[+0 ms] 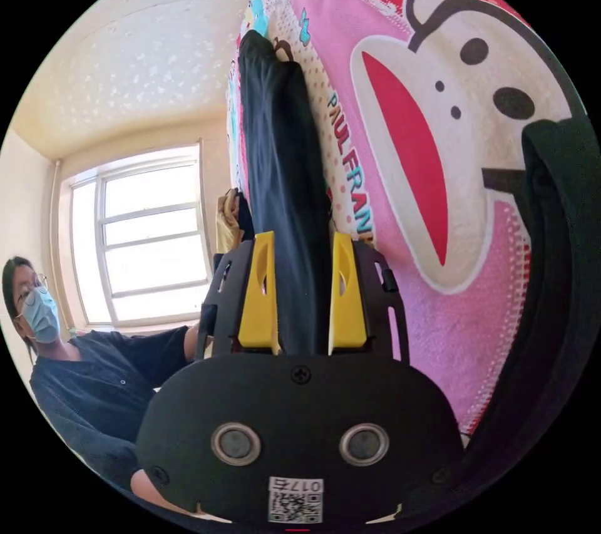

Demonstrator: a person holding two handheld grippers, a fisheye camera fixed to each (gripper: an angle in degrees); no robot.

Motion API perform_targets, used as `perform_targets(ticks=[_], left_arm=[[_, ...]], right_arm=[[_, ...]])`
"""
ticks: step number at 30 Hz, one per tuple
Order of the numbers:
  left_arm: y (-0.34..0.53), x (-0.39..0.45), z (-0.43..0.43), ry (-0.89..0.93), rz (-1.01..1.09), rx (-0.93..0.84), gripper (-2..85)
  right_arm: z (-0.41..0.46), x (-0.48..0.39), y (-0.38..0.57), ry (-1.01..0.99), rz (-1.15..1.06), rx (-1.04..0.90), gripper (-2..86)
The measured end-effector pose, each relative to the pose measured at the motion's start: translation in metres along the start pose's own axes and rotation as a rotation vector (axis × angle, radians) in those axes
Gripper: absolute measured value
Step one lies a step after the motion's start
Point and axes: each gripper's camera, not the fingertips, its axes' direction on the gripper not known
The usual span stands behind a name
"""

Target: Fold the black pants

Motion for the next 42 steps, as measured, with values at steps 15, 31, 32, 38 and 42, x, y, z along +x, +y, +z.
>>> perform_targets(ticks=[15,31,32,38,42], left_arm=[[0.016,-0.006,0.083,0.195,0.045,-0.171,11.3],[0.124,0.153,0.007,0.374,0.400,-0.154,3.1],[0.142,0.177,-0.011,0.392,0.447,-0.124,3.2],[0.237,0.324,-0.099,0.333,0.779,0.036,3.3],[0.291,0.403,-0.145,0.361,0.951,0.219,3.4]], right_arm=[[0.021,0.014,0.034,-0.120,-0.035,-0.214,12.7],[-0.056,-0.180,0.119,-0.247,-0.391,-0.237,0.1],[-0.064,-0.194,0.127,-0.248,-0.423,-0.232,0.0],[-0.133,-0.344,0.201,-0.256,-0.796,-0.206,-0.3],[-0.176,-0.434,0.240,-0.305,-1.070,-0.186,-0.3]])
